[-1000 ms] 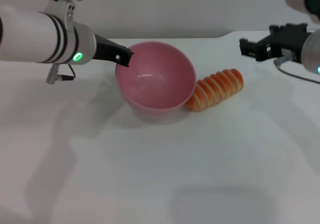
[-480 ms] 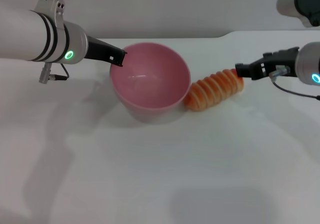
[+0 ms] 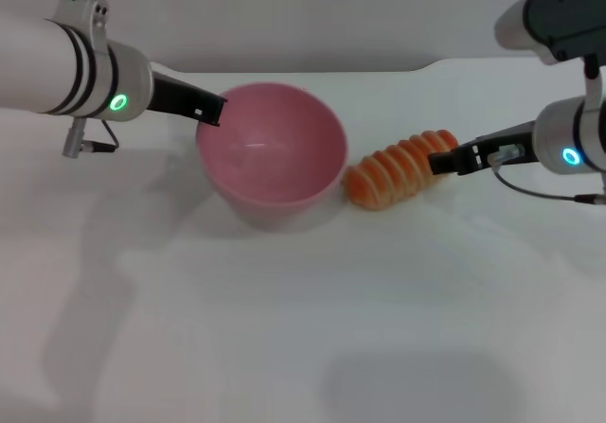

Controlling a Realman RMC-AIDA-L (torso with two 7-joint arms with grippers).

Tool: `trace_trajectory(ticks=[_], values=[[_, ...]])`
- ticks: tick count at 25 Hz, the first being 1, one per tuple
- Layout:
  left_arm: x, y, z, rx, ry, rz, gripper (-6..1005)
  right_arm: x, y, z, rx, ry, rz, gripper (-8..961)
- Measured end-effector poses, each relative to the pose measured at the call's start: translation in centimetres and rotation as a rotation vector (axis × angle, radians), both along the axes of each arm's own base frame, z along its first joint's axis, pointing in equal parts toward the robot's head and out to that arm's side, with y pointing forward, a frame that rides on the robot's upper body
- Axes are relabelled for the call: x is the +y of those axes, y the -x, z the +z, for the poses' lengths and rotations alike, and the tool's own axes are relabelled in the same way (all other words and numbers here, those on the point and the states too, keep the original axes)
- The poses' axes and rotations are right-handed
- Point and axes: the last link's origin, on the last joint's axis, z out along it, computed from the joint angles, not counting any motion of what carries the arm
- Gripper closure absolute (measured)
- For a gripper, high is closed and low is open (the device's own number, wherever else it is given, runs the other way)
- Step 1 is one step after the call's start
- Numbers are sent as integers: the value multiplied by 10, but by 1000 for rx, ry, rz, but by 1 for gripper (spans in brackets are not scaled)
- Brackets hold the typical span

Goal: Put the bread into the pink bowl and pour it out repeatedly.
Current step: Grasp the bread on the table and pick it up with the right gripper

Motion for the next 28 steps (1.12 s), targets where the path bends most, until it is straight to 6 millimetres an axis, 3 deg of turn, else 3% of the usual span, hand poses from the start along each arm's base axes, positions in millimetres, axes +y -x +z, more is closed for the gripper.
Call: trace_trajectory(ticks=[9, 18, 28], values=[[4, 14, 0, 15, 7, 50, 964, 19, -10, 0, -36, 29, -12, 233], [4, 16, 1, 22, 6, 54, 964, 31, 6, -15, -58, 54, 52, 233], [5, 14, -1, 26, 6, 46, 964, 40, -2, -22, -70, 43, 47, 233]])
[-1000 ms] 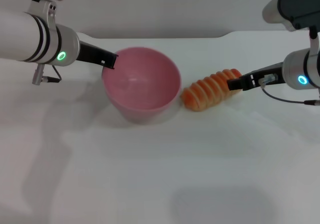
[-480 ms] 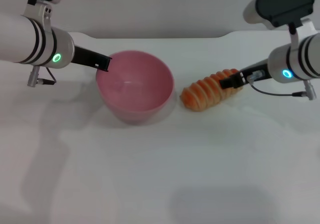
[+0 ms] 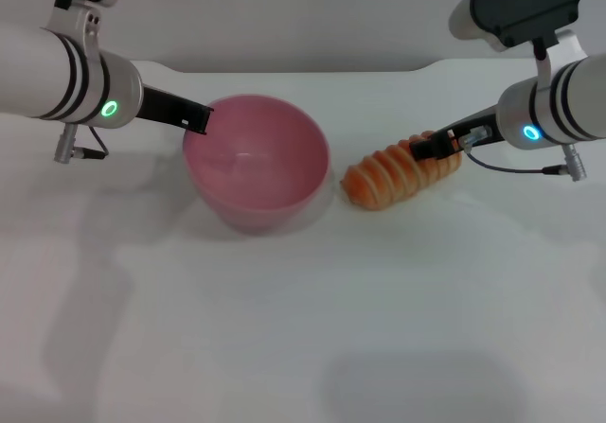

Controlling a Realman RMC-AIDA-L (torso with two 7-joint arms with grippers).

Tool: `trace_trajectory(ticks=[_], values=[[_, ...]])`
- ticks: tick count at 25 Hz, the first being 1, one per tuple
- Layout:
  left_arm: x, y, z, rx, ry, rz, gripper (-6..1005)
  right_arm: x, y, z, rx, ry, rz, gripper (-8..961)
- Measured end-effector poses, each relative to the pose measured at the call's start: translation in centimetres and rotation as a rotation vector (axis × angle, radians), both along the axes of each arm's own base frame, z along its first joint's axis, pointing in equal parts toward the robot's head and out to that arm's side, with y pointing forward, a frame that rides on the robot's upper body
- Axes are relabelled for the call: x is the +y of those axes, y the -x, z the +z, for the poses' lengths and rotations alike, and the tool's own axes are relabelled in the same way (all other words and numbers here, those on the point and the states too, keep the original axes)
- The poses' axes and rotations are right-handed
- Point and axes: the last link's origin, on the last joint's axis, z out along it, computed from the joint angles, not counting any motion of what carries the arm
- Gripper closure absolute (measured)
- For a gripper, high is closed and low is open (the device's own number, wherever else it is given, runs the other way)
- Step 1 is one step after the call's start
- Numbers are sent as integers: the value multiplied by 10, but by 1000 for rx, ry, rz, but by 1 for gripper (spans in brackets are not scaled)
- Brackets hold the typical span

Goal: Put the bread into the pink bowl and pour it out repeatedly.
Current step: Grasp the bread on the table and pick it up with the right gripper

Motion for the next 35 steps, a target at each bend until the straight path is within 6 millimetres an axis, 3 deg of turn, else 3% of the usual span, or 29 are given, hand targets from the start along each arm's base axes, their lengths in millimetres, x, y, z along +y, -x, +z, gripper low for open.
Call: trace_trajectory(ticks=[35], values=[[-1, -5, -3, 11, 12, -23, 965, 14, -35, -23, 6, -42, -70, 234]])
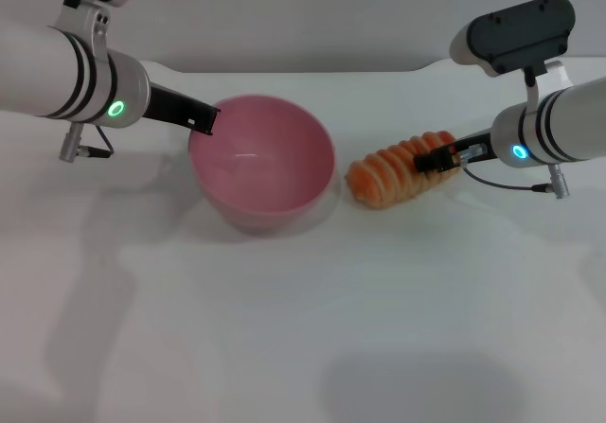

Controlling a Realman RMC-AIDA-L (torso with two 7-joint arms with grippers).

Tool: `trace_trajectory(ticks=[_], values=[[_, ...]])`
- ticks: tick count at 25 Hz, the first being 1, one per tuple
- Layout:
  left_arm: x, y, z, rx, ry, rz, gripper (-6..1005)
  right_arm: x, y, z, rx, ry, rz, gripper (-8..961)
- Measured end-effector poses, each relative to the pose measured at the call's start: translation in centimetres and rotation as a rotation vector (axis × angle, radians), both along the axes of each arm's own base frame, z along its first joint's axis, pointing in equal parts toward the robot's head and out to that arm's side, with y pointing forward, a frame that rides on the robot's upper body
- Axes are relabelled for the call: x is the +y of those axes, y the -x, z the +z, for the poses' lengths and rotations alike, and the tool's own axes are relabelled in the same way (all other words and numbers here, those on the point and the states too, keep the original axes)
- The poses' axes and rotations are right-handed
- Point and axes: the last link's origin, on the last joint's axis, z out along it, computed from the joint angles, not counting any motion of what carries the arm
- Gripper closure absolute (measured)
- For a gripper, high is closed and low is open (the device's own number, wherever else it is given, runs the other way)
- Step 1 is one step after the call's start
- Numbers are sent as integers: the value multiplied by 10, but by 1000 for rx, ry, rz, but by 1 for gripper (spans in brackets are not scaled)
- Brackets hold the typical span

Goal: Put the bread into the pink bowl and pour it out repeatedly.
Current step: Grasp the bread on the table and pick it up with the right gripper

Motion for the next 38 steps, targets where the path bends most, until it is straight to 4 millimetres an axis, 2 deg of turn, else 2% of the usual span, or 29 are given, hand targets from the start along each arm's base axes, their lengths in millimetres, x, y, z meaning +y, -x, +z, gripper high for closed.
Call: trace_trajectory(ticks=[14, 17, 20, 28, 33, 38], values=[[0, 0, 0, 9, 5, -10, 965, -1, -9, 2, -47, -2, 44, 264], [0, 0, 0, 10, 6, -10, 965, -1, -9, 2, -54, 6, 50, 330], [0, -1, 0, 10, 6, -13, 965, -2, -6, 0, -67, 19, 69, 396], [0, -4, -1, 10, 10, -19, 965, -5, 0, -1, -71, 34, 97, 487], [0, -5, -4, 12, 14, -25, 965, -10, 11, 7, -40, 17, 131, 529], [1, -6, -5, 13, 17, -29, 965, -18, 30, 21, -4, 6, 171, 570]])
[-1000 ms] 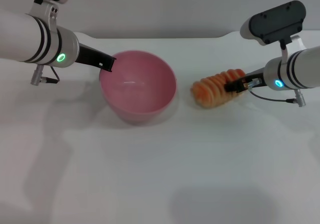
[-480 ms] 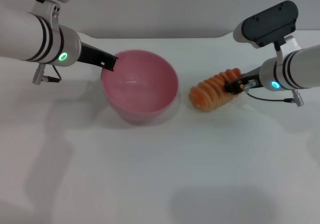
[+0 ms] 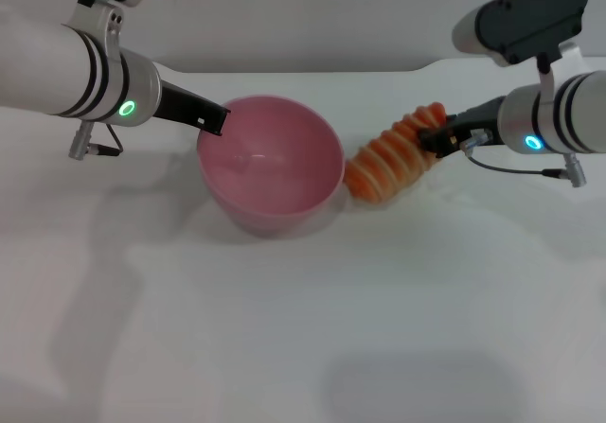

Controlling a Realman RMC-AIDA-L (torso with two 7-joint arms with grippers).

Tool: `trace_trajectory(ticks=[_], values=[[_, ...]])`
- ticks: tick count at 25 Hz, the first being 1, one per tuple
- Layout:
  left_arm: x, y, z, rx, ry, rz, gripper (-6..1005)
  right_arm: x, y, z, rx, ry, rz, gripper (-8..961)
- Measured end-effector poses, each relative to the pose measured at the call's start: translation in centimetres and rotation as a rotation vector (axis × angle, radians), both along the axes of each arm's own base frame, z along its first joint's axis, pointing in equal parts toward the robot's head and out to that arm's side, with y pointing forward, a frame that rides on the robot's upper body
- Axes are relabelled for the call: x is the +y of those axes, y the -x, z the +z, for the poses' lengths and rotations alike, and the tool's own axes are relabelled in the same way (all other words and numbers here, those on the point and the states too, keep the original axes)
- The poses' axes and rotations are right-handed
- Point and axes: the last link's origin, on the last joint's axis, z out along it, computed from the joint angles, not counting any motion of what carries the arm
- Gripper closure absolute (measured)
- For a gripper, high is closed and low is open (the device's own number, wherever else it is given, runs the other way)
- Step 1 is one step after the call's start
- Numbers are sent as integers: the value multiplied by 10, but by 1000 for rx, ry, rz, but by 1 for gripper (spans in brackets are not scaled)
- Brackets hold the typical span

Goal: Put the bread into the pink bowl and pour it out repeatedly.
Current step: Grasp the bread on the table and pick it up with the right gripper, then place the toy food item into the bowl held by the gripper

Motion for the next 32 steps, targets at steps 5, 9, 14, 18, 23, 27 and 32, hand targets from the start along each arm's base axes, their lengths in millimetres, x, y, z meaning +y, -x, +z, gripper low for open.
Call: trace_trajectory(ticks=[5, 9, 14, 18, 23, 27, 32], values=[[0, 0, 0, 0, -2, -1, 965, -13, 28, 16, 29, 5, 56, 597], [1, 0, 0, -1, -3, -1, 965, -22, 52, 30, 52, -2, 110, 624], [-1, 1, -5, 1, 9, 3, 965, -30, 80, 42, 71, -16, 188, 668], [-2, 1, -11, 14, 25, -3, 965, -35, 96, 46, 84, -18, 228, 702], [-2, 3, -12, 14, 24, 5, 964, -41, 110, 53, 88, -19, 266, 743], [-2, 2, -13, 13, 27, 3, 964, -42, 110, 52, 86, -16, 266, 759], [-2, -1, -14, 4, 29, -2, 964, -38, 102, 47, 78, -5, 240, 765]])
